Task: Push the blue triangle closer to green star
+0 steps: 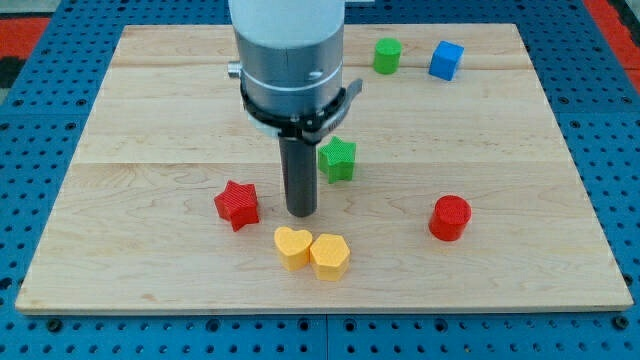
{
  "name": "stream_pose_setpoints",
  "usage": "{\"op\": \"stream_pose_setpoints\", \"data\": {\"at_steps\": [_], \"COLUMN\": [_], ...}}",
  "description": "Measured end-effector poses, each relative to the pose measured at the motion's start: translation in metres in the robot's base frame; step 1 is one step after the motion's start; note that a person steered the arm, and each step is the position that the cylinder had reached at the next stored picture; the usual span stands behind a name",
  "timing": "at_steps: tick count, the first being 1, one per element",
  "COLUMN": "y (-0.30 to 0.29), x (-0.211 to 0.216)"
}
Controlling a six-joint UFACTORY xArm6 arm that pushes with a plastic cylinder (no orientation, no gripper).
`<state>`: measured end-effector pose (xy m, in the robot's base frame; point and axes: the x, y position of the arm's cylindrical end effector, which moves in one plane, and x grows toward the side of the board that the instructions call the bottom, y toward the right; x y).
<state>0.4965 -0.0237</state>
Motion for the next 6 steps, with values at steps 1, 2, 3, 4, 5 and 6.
{"op": "stream_pose_setpoints", "data": {"at_steps": [1,2,3,4,5,6], "y": [-0.006,-0.006,-0.006,-0.010,-0.038,-0.064], "x": [-0.014,-0.027,-0.044,-0.055,-0.047,-0.038]}}
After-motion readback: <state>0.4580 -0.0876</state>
